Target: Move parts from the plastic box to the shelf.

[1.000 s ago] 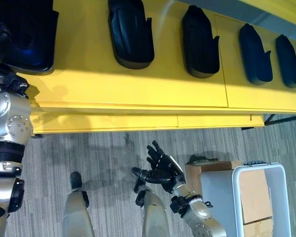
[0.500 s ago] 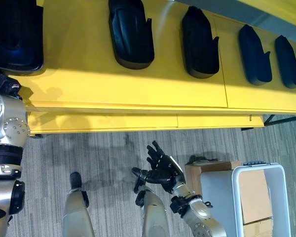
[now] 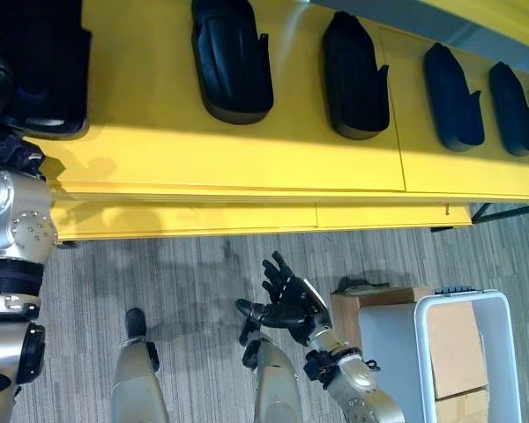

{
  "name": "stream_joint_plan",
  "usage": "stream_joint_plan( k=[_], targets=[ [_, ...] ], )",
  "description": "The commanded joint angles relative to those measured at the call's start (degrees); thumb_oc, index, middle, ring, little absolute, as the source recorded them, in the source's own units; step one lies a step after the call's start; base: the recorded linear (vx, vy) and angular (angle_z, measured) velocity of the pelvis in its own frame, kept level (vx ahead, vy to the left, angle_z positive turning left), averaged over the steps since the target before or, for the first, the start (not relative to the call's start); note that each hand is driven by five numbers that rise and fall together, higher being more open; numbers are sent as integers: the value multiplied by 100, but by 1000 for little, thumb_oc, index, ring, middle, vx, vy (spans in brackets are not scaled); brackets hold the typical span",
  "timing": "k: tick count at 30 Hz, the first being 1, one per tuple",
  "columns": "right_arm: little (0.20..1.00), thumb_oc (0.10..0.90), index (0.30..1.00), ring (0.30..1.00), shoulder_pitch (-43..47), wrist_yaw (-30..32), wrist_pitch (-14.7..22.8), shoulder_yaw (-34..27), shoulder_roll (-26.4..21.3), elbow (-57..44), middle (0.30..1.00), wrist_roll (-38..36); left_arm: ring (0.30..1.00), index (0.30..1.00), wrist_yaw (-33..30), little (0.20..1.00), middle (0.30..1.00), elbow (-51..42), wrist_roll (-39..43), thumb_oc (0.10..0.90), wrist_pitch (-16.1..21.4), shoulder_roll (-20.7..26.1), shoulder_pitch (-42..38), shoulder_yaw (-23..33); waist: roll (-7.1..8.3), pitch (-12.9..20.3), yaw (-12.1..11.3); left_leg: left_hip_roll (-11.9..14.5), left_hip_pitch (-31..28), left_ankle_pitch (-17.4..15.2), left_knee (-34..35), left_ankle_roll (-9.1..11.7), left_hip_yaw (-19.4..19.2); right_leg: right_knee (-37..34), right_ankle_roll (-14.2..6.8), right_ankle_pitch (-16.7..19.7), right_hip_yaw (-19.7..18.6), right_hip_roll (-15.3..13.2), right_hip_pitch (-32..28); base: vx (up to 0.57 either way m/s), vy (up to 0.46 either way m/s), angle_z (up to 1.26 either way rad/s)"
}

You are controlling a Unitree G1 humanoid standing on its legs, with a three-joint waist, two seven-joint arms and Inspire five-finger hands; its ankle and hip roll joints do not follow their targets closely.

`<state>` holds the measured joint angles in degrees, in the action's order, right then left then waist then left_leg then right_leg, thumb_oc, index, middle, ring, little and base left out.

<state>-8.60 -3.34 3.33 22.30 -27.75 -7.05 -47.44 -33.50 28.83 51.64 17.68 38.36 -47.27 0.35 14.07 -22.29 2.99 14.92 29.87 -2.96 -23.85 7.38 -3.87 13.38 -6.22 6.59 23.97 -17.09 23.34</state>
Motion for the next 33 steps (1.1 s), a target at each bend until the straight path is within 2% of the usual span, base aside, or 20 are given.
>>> stream_joint_plan(
  k=[1,12,17,22,27,33],
  targets=[
    [1000,900,1000,1000,-52,-81,379,-258,-244,-577,1000,-95,1000,1000,91,1000,1000,-81,129,900,376,150,-190,57,58,149,-67,-29,-236,-195,108,-132,51,437,-558,-323,-143,-540,-603,0,0,0],
    [1000,900,1000,1000,141,29,424,-229,-162,-608,1000,-20,1000,1000,16,1000,1000,-467,460,900,721,-114,247,613,80,282,-179,-34,-480,-203,219,-119,34,443,-578,-343,-142,-548,-768,3,-2,1],
    [1000,900,1000,1000,212,65,428,-211,-73,-568,1000,-40,1000,1000,49,1000,1000,-667,557,900,833,-181,562,856,42,371,-250,-57,-666,-176,361,-114,45,411,-595,-340,-116,-563,-927,8,-4,-1],
    [1000,900,1000,1000,280,108,428,-239,-10,-550,1000,-11,1000,1000,78,1000,1000,-843,562,900,855,-225,796,978,-45,467,-298,-108,-840,-134,507,-120,41,347,-612,-317,-88,-589,-1096,10,1,2],
    [1000,900,1000,1000,295,114,402,-317,58,-512,1000,35,1000,1000,176,1000,1000,-972,532,900,807,-218,1182,1145,-204,618,-370,-188,-1141,-34,815,-126,27,193,-663,-253,-14,-666,-1349,34,14,3],
    [1000,900,1000,1000,248,93,380,-386,88,-471,1000,53,1000,1000,212,1000,1000,-799,508,900,730,-143,1390,1339,-317,735,-398,-257,-1340,47,1040,-126,4,87,-703,-216,49,-731,-1523,16,9,2]
  ],
)
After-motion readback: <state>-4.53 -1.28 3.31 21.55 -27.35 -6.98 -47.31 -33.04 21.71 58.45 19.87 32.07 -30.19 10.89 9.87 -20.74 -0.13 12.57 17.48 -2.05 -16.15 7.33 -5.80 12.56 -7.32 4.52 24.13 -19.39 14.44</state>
